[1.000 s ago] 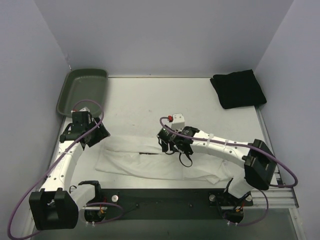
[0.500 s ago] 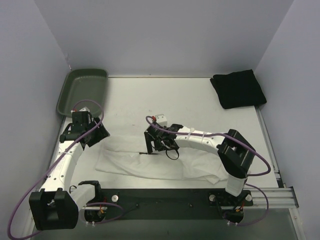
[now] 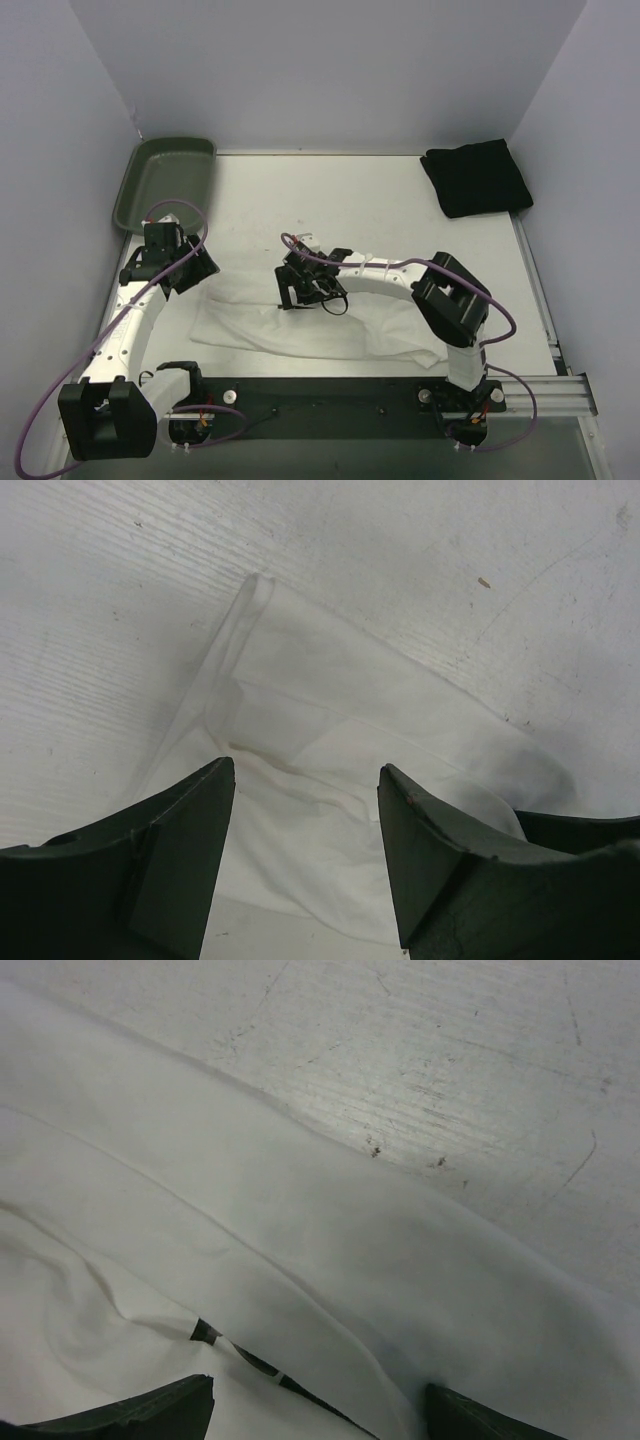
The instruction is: Fold and stack the t-shirts
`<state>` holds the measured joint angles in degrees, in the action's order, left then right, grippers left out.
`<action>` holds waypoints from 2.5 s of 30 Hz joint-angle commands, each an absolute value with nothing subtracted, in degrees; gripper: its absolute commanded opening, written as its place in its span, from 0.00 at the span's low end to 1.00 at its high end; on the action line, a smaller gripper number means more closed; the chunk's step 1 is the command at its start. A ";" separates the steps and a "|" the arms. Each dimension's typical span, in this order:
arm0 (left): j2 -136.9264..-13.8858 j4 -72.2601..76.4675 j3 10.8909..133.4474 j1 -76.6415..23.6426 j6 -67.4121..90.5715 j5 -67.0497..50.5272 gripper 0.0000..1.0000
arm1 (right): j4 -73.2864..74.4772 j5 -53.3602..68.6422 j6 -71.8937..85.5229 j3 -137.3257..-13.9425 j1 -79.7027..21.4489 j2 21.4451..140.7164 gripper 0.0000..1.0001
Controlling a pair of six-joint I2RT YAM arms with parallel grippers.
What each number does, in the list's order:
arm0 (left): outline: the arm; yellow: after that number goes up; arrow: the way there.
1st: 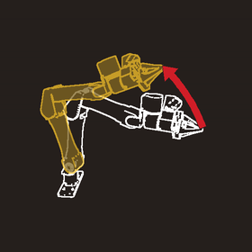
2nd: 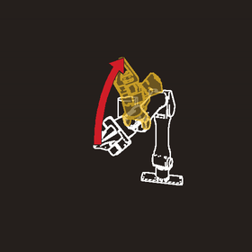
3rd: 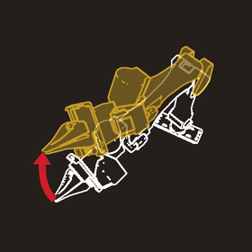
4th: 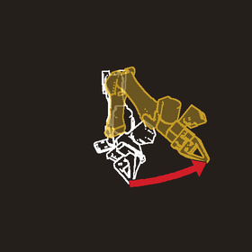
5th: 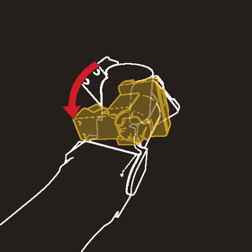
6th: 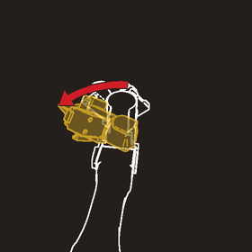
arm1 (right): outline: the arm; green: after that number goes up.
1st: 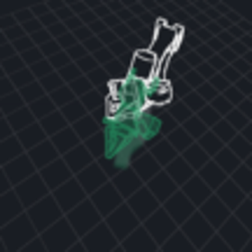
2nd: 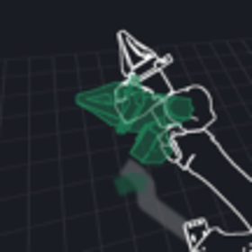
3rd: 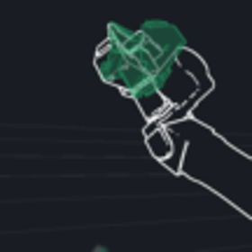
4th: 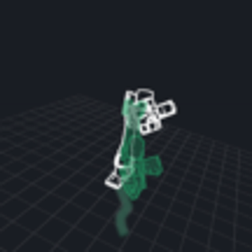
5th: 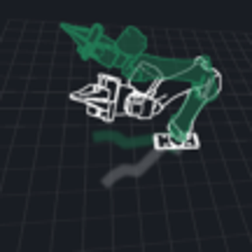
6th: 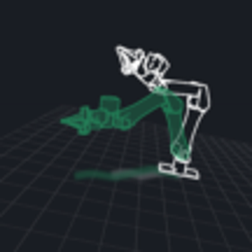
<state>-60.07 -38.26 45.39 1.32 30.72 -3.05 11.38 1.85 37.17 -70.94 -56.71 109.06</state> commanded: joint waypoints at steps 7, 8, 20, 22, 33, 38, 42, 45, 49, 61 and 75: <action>-59.24 -35.86 45.70 1.76 29.79 -2.28 0.69 | 11.16 2.73 37.35 -65.75 -60.73 102.58 0.86; -59.24 -35.86 45.70 1.84 29.71 -2.11 0.69 | 11.25 2.29 37.53 -64.26 -61.34 102.05 0.85; -58.71 -36.12 45.70 2.11 29.71 -1.76 0.68 | 12.57 -6.15 40.69 -58.45 -68.99 98.35 0.85; -58.71 -36.12 45.70 2.20 29.71 -1.67 0.69 | 13.88 -7.20 40.61 -59.67 -69.26 98.44 0.85; -58.71 -35.95 45.35 2.20 29.62 -2.37 0.68 | 17.23 -18.20 38.14 -70.48 -65.32 99.32 0.86; -60.02 -33.58 44.65 1.85 29.00 -8.16 0.65 | 15.03 -13.71 40.60 -71.10 -57.31 100.46 0.86; -65.46 -34.27 46.49 -1.56 28.74 -9.84 0.55 | 17.40 -16.26 42.19 -70.50 -54.58 100.55 0.86; -66.53 -34.72 47.28 -5.16 29.00 -8.53 0.54 | 18.10 -16.35 42.36 -68.83 -53.53 99.41 0.86; -67.58 -34.98 49.21 -11.41 30.76 -6.60 0.54 | 18.90 -16.35 42.36 -67.07 -53.17 98.35 0.86; -75.49 -28.30 44.73 -15.82 35.77 -6.77 0.53 | 19.42 -15.12 45.00 -60.56 -53.17 94.22 0.86; -84.46 -28.13 45.44 -17.58 40.16 2.10 0.53 | 19.69 -14.42 46.58 -60.38 -52.12 99.05 0.86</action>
